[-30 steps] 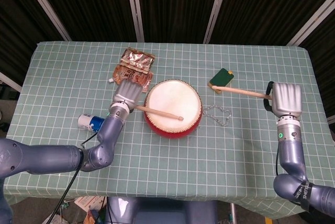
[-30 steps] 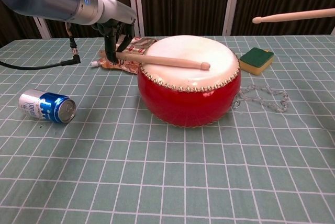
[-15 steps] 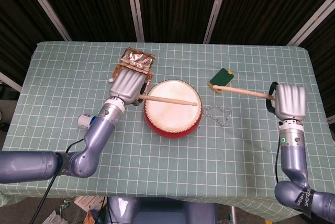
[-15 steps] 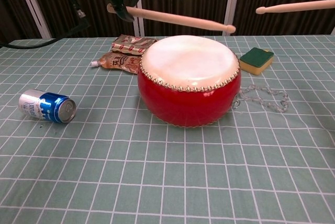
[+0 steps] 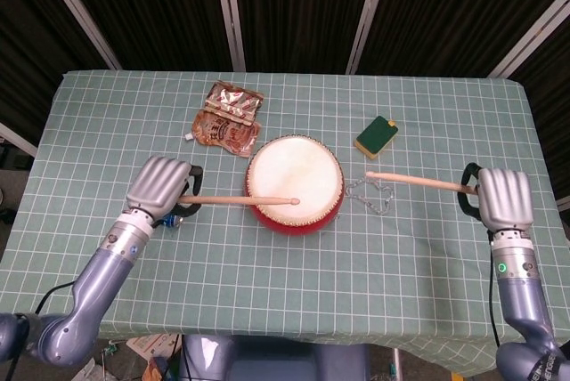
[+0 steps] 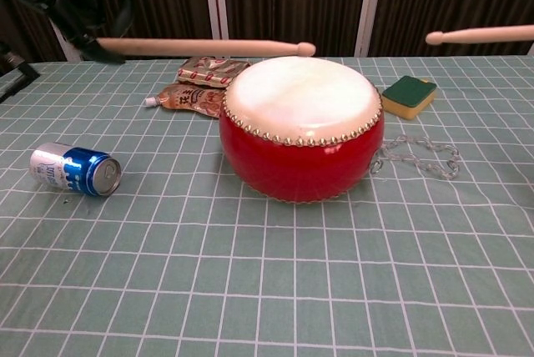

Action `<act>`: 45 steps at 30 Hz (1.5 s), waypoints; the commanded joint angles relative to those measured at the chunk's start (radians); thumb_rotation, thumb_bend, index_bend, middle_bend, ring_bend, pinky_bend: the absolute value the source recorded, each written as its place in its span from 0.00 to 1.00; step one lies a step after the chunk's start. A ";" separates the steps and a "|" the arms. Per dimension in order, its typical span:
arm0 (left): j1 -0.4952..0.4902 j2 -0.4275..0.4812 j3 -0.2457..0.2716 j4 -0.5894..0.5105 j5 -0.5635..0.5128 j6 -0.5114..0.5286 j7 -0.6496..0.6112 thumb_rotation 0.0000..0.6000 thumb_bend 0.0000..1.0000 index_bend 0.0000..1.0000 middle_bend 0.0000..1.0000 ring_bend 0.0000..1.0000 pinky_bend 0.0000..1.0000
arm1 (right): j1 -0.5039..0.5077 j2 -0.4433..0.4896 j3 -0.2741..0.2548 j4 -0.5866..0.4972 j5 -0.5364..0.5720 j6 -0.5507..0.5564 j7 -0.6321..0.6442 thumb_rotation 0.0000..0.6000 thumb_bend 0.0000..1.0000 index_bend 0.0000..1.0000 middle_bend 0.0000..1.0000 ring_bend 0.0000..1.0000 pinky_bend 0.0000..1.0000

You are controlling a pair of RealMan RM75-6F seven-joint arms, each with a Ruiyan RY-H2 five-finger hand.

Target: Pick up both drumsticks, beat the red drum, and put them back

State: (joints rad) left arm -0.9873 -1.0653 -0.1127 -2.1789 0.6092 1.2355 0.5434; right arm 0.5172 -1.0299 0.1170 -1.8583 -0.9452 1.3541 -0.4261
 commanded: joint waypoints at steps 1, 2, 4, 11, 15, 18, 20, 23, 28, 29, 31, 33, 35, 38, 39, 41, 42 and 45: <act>0.058 -0.001 0.042 -0.032 0.054 0.026 -0.042 1.00 0.48 0.78 1.00 1.00 1.00 | -0.039 0.009 -0.040 -0.003 -0.046 -0.003 0.022 1.00 0.65 0.97 1.00 1.00 1.00; 0.075 -0.004 0.053 -0.039 0.071 0.030 -0.053 1.00 0.48 0.78 1.00 1.00 1.00 | -0.050 0.009 -0.052 -0.004 -0.056 -0.005 0.031 1.00 0.65 0.97 1.00 1.00 1.00; 0.099 -0.009 0.068 -0.048 0.101 0.039 -0.069 1.00 0.48 0.78 1.00 1.00 1.00 | -0.065 0.012 -0.068 -0.005 -0.071 -0.012 0.045 1.00 0.65 0.97 1.00 1.00 1.00; 0.199 -0.079 0.142 -0.052 0.251 0.079 -0.106 1.00 0.48 0.78 1.00 1.00 1.00 | -0.122 0.005 -0.131 0.036 -0.124 -0.044 0.085 1.00 0.65 0.97 1.00 1.00 1.00; 0.226 -0.139 0.160 -0.018 0.293 0.098 -0.065 1.00 0.48 0.78 1.00 1.00 1.00 | -0.142 -0.024 -0.150 0.075 -0.143 -0.059 0.079 1.00 0.65 0.97 1.00 1.00 1.00; 0.232 -0.191 0.159 0.016 0.290 0.104 -0.024 1.00 0.48 0.77 1.00 1.00 1.00 | -0.146 -0.042 -0.156 0.102 -0.145 -0.082 0.069 1.00 0.65 0.97 1.00 1.00 1.00; 0.235 -0.228 0.155 0.042 0.281 0.104 -0.002 1.00 0.48 0.77 1.00 1.00 1.00 | -0.146 -0.048 -0.156 0.115 -0.146 -0.093 0.060 1.00 0.65 0.97 1.00 1.00 1.00; 0.238 -0.289 0.152 0.089 0.260 0.102 0.036 1.00 0.48 0.76 1.00 1.00 1.00 | -0.146 -0.053 -0.155 0.131 -0.140 -0.116 0.051 1.00 0.65 0.97 1.00 1.00 1.00; 0.242 -0.361 0.135 0.153 0.221 0.096 0.062 1.00 0.47 0.76 1.00 1.00 1.00 | -0.138 -0.058 -0.162 0.153 -0.139 -0.153 0.020 1.00 0.65 0.97 1.00 1.00 1.00; 0.241 -0.372 0.131 0.166 0.210 0.092 0.068 1.00 0.47 0.76 1.00 1.00 1.00 | -0.136 -0.061 -0.160 0.157 -0.138 -0.158 0.016 1.00 0.65 0.97 1.00 1.00 1.00; 0.239 -0.393 0.124 0.189 0.192 0.084 0.080 1.00 0.47 0.76 1.00 1.00 1.00 | -0.132 -0.066 -0.156 0.163 -0.133 -0.171 0.012 1.00 0.65 0.97 1.00 1.00 1.00; 0.235 -0.412 0.117 0.211 0.179 0.077 0.095 1.00 0.47 0.75 1.00 1.00 1.00 | -0.128 -0.070 -0.151 0.172 -0.124 -0.182 0.006 1.00 0.65 0.97 1.00 1.00 1.00; 0.233 -0.432 0.111 0.232 0.168 0.070 0.105 1.00 0.47 0.75 1.00 1.00 1.00 | -0.125 -0.075 -0.149 0.182 -0.114 -0.193 -0.003 1.00 0.65 0.97 1.00 1.00 1.00; 0.228 -0.463 0.105 0.271 0.162 0.062 0.123 1.00 0.46 0.75 1.00 1.00 1.00 | -0.121 -0.082 -0.142 0.195 -0.101 -0.203 -0.016 1.00 0.65 0.97 1.00 1.00 1.00; 0.227 -0.474 0.103 0.285 0.161 0.059 0.128 1.00 0.46 0.75 1.00 1.00 1.00 | -0.121 -0.084 -0.140 0.199 -0.099 -0.204 -0.019 1.00 0.65 0.96 1.00 1.00 1.00; 0.225 -0.493 0.098 0.308 0.155 0.052 0.135 1.00 0.46 0.75 1.00 1.00 1.00 | -0.121 -0.089 -0.139 0.202 -0.099 -0.204 -0.025 1.00 0.65 0.94 1.00 1.00 1.00; 0.224 -0.501 0.096 0.318 0.152 0.049 0.140 1.00 0.45 0.72 1.00 1.00 1.00 | -0.122 -0.090 -0.139 0.202 -0.100 -0.204 -0.028 1.00 0.65 0.93 1.00 1.00 1.00; 0.220 -0.514 0.097 0.344 0.143 0.044 0.167 1.00 0.41 0.58 1.00 1.00 1.00 | -0.123 -0.094 -0.139 0.207 -0.103 -0.201 -0.043 1.00 0.61 0.77 1.00 1.00 0.94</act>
State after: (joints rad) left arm -0.7640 -1.5715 -0.0152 -1.8467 0.7588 1.2841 0.6942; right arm 0.3946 -1.1217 -0.0218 -1.6540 -1.0467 1.1512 -0.4633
